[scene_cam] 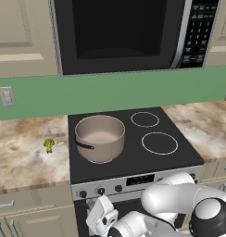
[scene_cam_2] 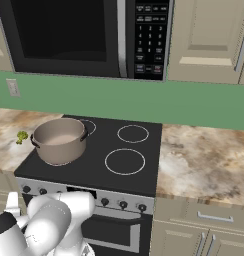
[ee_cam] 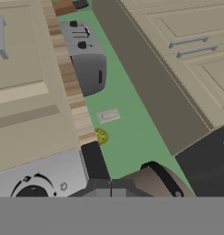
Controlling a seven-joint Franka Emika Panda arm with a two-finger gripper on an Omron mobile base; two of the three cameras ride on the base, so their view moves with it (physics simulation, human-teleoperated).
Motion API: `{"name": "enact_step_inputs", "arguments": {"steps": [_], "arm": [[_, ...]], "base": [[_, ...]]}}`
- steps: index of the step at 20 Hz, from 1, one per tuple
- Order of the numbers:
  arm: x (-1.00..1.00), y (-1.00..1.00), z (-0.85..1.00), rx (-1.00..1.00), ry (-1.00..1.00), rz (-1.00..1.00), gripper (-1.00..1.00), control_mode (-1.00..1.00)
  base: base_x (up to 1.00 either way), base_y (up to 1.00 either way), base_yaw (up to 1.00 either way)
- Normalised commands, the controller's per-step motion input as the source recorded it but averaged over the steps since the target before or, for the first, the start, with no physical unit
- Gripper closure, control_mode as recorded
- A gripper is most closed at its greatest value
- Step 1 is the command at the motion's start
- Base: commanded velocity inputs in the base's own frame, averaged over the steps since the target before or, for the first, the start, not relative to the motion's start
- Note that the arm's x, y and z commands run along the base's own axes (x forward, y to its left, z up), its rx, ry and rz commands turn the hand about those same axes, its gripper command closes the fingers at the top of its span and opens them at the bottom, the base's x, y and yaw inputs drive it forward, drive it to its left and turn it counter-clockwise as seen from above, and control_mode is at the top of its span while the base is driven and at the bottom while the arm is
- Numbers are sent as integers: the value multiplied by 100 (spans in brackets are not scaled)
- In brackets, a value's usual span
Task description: Turn on the burner for the pot on the stove. Wait thirty seconds for the pot to heat up. Then add the broccoli to the pot.
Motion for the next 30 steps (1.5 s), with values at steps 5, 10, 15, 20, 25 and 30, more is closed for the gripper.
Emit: {"name": "enact_step_inputs", "arguments": {"steps": [5, 10, 15, 20, 25, 30], "arm": [[0, 0, 0, 0, 0, 0, 100, -100], [0, 0, 0, 0, 0, 0, 100, -100], [0, 0, 0, 0, 0, 0, 100, -100], [0, 0, 0, 0, 0, 0, 100, -100], [0, 0, 0, 0, 0, 0, 100, -100], [0, 0, 0, 0, 0, 0, 100, -100]], "base": [[0, 0, 0], [0, 0, 0], [0, 0, 0], [0, 0, 0], [0, 0, 0], [0, 0, 0]]}}
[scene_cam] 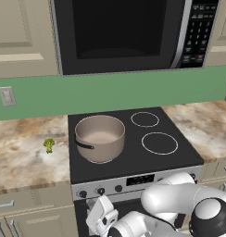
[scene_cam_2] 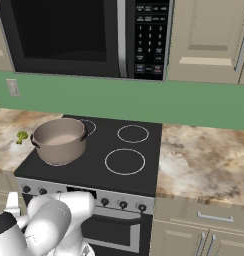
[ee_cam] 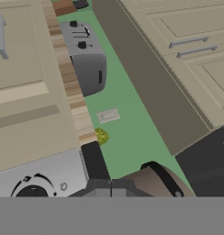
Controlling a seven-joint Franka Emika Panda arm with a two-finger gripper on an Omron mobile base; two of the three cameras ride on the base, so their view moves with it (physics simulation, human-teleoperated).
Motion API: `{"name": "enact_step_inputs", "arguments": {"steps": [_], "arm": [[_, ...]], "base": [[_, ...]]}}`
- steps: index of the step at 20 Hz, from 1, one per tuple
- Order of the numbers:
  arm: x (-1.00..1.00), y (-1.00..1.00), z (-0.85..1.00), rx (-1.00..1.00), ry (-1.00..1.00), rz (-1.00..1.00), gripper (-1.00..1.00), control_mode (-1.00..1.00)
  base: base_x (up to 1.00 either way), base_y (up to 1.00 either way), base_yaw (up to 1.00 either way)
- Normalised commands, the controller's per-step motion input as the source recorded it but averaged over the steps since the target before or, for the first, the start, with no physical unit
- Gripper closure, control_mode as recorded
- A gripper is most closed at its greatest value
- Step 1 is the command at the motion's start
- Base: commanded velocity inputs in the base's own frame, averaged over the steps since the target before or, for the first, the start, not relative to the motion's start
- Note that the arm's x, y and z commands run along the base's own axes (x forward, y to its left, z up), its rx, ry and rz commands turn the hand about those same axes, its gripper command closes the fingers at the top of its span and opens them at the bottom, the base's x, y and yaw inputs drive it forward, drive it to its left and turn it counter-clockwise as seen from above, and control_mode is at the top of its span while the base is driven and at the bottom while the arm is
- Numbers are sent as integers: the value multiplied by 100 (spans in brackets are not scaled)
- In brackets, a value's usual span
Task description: Turn on the burner for the pot on the stove. Wait thirty seconds for the pot to heat up. Then add the broccoli to the pot.
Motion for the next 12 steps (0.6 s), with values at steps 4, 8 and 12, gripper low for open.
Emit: {"name": "enact_step_inputs", "arguments": {"steps": [4, 8, 12], "arm": [[0, 0, 0, 0, 0, 0, 100, -100], [0, 0, 0, 0, 0, 0, 100, -100], [0, 0, 0, 0, 0, 0, 100, -100]], "base": [[0, 0, 0], [0, 0, 0], [0, 0, 0]]}}
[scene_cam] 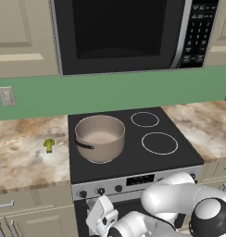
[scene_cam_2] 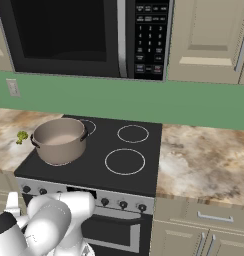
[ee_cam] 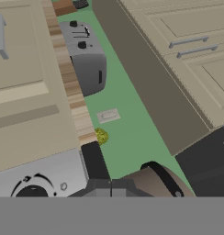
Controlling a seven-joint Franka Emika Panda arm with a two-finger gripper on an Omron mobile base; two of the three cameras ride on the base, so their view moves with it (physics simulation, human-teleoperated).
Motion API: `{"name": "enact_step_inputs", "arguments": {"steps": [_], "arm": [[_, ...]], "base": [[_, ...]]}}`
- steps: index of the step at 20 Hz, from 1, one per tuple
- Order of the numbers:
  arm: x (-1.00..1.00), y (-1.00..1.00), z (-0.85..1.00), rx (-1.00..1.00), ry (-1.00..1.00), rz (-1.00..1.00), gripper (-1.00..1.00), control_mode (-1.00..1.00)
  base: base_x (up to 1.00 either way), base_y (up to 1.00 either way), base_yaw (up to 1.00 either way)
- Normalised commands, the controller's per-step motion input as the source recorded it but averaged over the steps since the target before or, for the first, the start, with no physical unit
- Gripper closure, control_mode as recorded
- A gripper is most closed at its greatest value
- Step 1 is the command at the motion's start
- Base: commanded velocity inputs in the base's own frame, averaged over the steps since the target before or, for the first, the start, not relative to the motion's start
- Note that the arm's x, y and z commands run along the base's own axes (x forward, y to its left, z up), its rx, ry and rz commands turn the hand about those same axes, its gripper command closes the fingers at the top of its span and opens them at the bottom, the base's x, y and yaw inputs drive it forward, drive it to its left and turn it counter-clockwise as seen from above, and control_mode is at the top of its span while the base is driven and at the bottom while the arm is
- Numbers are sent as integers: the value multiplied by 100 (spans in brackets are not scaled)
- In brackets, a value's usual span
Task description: Turn on the burner for the pot on the stove. Wait thirty seconds for the pot to heat up. Then add the broccoli to the pot.
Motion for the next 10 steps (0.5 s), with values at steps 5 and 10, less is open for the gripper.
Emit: {"name": "enact_step_inputs", "arguments": {"steps": [5, 10], "arm": [[0, 0, 0, 0, 0, 0, 100, -100], [0, 0, 0, 0, 0, 0, 100, -100]], "base": [[0, 0, 0], [0, 0, 0]]}}
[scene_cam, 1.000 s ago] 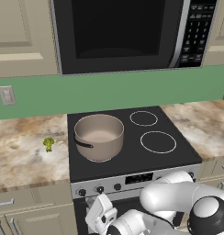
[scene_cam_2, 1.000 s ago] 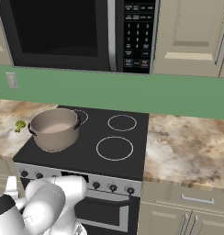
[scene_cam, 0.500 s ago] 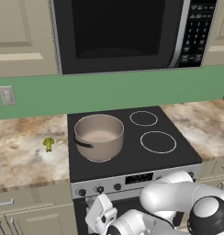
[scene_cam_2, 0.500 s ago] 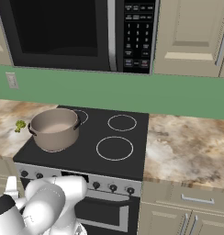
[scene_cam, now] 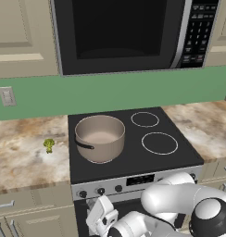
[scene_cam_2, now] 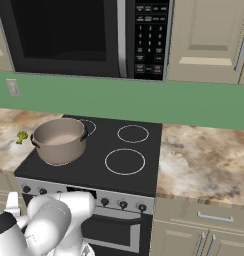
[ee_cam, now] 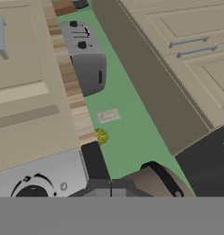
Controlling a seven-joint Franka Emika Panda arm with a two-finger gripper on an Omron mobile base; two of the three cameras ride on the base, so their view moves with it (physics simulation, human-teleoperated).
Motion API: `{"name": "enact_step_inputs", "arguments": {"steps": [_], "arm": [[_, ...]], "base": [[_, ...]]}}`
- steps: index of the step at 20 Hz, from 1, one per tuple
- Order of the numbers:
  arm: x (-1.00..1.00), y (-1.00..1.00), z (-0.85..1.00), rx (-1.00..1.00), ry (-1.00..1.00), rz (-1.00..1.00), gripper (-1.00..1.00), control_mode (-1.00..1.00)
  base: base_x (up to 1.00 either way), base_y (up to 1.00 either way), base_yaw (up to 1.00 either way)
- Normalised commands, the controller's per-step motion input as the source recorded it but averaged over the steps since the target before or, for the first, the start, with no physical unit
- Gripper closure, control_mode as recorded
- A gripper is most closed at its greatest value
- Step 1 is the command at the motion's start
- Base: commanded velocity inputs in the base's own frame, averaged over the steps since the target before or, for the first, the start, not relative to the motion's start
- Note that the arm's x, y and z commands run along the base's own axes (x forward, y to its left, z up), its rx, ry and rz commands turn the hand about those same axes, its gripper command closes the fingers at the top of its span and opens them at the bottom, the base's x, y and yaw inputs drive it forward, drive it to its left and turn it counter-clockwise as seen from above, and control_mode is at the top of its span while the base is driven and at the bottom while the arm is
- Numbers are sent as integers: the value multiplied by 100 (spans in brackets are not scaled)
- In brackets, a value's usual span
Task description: Turn on the burner for the pot on the stove. Wait thirty seconds for the pot to heat up. Then add the broccoli to the pot.
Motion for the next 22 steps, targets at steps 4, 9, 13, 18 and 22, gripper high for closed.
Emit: {"name": "enact_step_inputs", "arguments": {"steps": [4, 9, 13, 18, 22], "arm": [[0, 0, 0, 0, 0, 0, 100, -100], [0, 0, 0, 0, 0, 0, 100, -100], [0, 0, 0, 0, 0, 0, 100, -100], [0, 0, 0, 0, 0, 0, 100, -100], [0, 0, 0, 0, 0, 0, 100, -100]], "base": [[0, 0, 0], [0, 0, 0], [0, 0, 0], [0, 0, 0], [0, 0, 0]]}}
